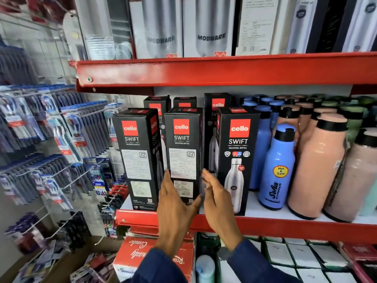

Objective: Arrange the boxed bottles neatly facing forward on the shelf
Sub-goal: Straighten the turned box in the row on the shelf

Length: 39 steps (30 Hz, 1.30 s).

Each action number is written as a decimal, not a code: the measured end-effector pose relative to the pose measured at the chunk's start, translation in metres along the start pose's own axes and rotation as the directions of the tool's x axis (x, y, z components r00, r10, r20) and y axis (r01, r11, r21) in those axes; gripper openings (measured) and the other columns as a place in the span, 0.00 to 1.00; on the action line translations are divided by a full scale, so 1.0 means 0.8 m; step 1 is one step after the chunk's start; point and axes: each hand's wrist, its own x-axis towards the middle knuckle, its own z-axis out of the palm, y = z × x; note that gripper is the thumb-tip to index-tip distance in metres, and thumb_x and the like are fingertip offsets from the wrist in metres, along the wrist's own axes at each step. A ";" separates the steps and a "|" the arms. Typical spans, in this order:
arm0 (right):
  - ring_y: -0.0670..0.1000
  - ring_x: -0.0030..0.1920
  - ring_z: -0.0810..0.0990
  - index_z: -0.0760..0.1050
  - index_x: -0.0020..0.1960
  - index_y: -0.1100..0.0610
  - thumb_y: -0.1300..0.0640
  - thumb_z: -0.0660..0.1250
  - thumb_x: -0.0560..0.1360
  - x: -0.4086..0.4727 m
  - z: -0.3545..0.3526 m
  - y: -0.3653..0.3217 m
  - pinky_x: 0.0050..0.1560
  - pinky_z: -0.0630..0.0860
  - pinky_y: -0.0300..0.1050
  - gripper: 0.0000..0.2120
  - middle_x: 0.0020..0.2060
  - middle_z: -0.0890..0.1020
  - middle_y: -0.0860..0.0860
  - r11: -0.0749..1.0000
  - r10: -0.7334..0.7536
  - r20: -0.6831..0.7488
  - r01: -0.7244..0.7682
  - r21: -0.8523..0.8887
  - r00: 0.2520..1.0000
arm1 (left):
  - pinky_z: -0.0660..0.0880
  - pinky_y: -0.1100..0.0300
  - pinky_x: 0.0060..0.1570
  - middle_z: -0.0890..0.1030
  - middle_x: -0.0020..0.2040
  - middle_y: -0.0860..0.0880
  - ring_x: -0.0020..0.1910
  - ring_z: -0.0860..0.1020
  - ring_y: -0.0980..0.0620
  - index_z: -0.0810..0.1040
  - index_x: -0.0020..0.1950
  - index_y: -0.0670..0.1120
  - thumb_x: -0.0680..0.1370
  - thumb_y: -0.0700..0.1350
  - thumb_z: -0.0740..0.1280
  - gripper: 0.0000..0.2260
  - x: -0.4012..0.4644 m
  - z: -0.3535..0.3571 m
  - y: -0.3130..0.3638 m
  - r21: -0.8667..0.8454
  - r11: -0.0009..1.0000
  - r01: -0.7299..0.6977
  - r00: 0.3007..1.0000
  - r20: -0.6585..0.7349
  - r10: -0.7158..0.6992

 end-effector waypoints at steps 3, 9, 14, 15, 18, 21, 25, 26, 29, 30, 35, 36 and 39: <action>0.28 0.62 0.70 0.66 0.72 0.52 0.65 0.53 0.81 0.001 0.004 -0.004 0.61 0.63 0.21 0.22 0.67 0.75 0.47 1.000 -0.006 0.008 0.005 0.027 1.000 | 0.78 0.44 0.59 0.69 0.74 0.45 0.69 0.73 0.43 0.54 0.77 0.49 0.65 0.61 0.79 0.50 0.014 0.005 -0.001 -0.035 0.998 0.042 0.997 -0.062 -0.044; 0.38 0.68 0.70 0.63 0.74 0.50 0.60 0.55 0.81 -0.004 0.003 -0.003 0.69 0.67 0.35 0.22 0.70 0.73 0.47 0.996 -0.055 -0.070 0.050 -0.076 0.996 | 0.69 0.58 0.68 0.70 0.73 0.48 0.71 0.70 0.50 0.56 0.78 0.49 0.63 0.54 0.79 0.50 0.026 -0.001 -0.013 -0.225 0.973 -0.049 0.996 -0.087 0.030; 0.53 0.67 0.75 0.59 0.76 0.53 0.58 0.58 0.81 -0.001 0.010 0.000 0.67 0.73 0.52 0.24 0.68 0.75 0.55 0.977 -0.039 -0.125 0.012 -0.212 0.991 | 0.73 0.51 0.67 0.72 0.71 0.56 0.69 0.72 0.56 0.59 0.77 0.54 0.62 0.53 0.78 0.47 0.040 -0.015 -0.015 -0.375 0.921 -0.108 0.994 -0.037 0.102; 0.52 0.67 0.75 0.60 0.75 0.54 0.57 0.58 0.81 0.000 0.012 -0.001 0.67 0.73 0.52 0.24 0.68 0.75 0.55 0.977 -0.038 -0.134 0.009 -0.215 0.990 | 0.74 0.49 0.67 0.72 0.72 0.55 0.70 0.72 0.55 0.58 0.77 0.54 0.63 0.52 0.78 0.46 0.044 -0.018 -0.017 -0.399 0.911 -0.105 0.994 -0.011 0.110; 0.48 0.64 0.77 0.65 0.73 0.56 0.55 0.60 0.80 0.003 0.015 0.000 0.64 0.76 0.48 0.22 0.64 0.79 0.54 0.973 -0.045 -0.192 0.000 -0.229 0.980 | 0.71 0.44 0.70 0.69 0.75 0.53 0.73 0.69 0.52 0.57 0.79 0.54 0.67 0.49 0.73 0.43 0.052 -0.025 -0.025 -0.447 0.890 -0.087 0.986 0.088 0.140; 0.41 0.44 0.83 0.72 0.67 0.56 0.56 0.64 0.78 0.004 0.025 0.003 0.46 0.79 0.31 0.17 0.45 0.84 0.48 0.973 -0.052 -0.260 -0.010 -0.230 0.964 | 0.65 0.44 0.75 0.64 0.79 0.52 0.77 0.63 0.55 0.54 0.80 0.53 0.72 0.45 0.66 0.38 0.057 -0.028 -0.031 -0.446 0.892 -0.070 0.966 0.193 0.173; 0.47 0.40 0.84 0.76 0.63 0.56 0.58 0.67 0.77 0.003 0.037 0.013 0.42 0.80 0.34 0.15 0.40 0.85 0.51 0.969 -0.048 -0.297 -0.027 -0.244 0.954 | 0.62 0.60 0.75 0.65 0.78 0.55 0.74 0.64 0.63 0.51 0.81 0.50 0.76 0.46 0.60 0.34 0.058 -0.021 -0.043 -0.406 0.913 -0.042 0.929 0.321 0.185; 0.47 0.40 0.84 0.76 0.62 0.56 0.58 0.68 0.76 0.003 0.038 0.018 0.42 0.79 0.32 0.15 0.40 0.86 0.53 0.967 -0.049 -0.305 -0.031 -0.251 0.951 | 0.64 0.68 0.70 0.68 0.75 0.58 0.69 0.68 0.68 0.50 0.81 0.50 0.77 0.47 0.59 0.34 0.058 -0.018 -0.047 -0.395 0.918 -0.033 0.921 0.345 0.182; 0.50 0.46 0.83 0.76 0.62 0.58 0.60 0.68 0.76 0.000 0.042 0.029 0.47 0.75 0.27 0.15 0.42 0.86 0.56 0.963 -0.038 -0.320 -0.051 -0.266 0.947 | 0.62 0.80 0.58 0.70 0.66 0.65 0.61 0.70 0.74 0.51 0.80 0.52 0.78 0.47 0.59 0.32 0.055 -0.008 -0.058 -0.389 0.921 -0.028 0.908 0.375 0.186; 0.48 0.51 0.80 0.76 0.63 0.59 0.60 0.68 0.76 -0.001 0.043 0.031 0.46 0.74 0.25 0.16 0.42 0.86 0.56 0.962 -0.042 -0.325 -0.050 -0.270 0.945 | 0.61 0.81 0.59 0.69 0.68 0.66 0.63 0.68 0.75 0.53 0.80 0.52 0.78 0.46 0.58 0.30 0.053 -0.005 -0.060 -0.394 0.918 -0.043 0.907 0.370 0.201; 0.47 0.51 0.81 0.75 0.65 0.60 0.61 0.68 0.76 -0.004 0.041 0.037 0.41 0.71 0.19 0.17 0.45 0.86 0.55 0.964 -0.014 -0.304 -0.067 -0.256 0.952 | 0.64 0.76 0.63 0.72 0.73 0.53 0.66 0.71 0.69 0.58 0.79 0.47 0.82 0.39 0.60 0.25 0.045 -0.002 -0.065 -0.370 0.920 -0.126 0.914 0.317 0.253; 0.47 0.45 0.84 0.74 0.65 0.59 0.61 0.68 0.76 -0.006 0.041 0.038 0.38 0.71 0.18 0.18 0.47 0.86 0.53 0.967 -0.007 -0.302 -0.070 -0.246 0.953 | 0.65 0.76 0.63 0.73 0.72 0.54 0.66 0.72 0.65 0.59 0.79 0.48 0.82 0.38 0.60 0.25 0.042 -0.005 -0.063 -0.364 0.920 -0.144 0.913 0.310 0.265; 0.38 0.43 0.83 0.76 0.64 0.56 0.60 0.69 0.75 -0.017 0.036 0.033 0.42 0.71 0.19 0.17 0.49 0.85 0.47 0.979 -0.008 -0.349 -0.064 -0.196 0.937 | 0.73 0.71 0.59 0.78 0.66 0.53 0.59 0.80 0.53 0.65 0.76 0.52 0.80 0.40 0.64 0.25 0.031 -0.018 -0.066 -0.322 0.926 -0.196 0.917 0.275 0.290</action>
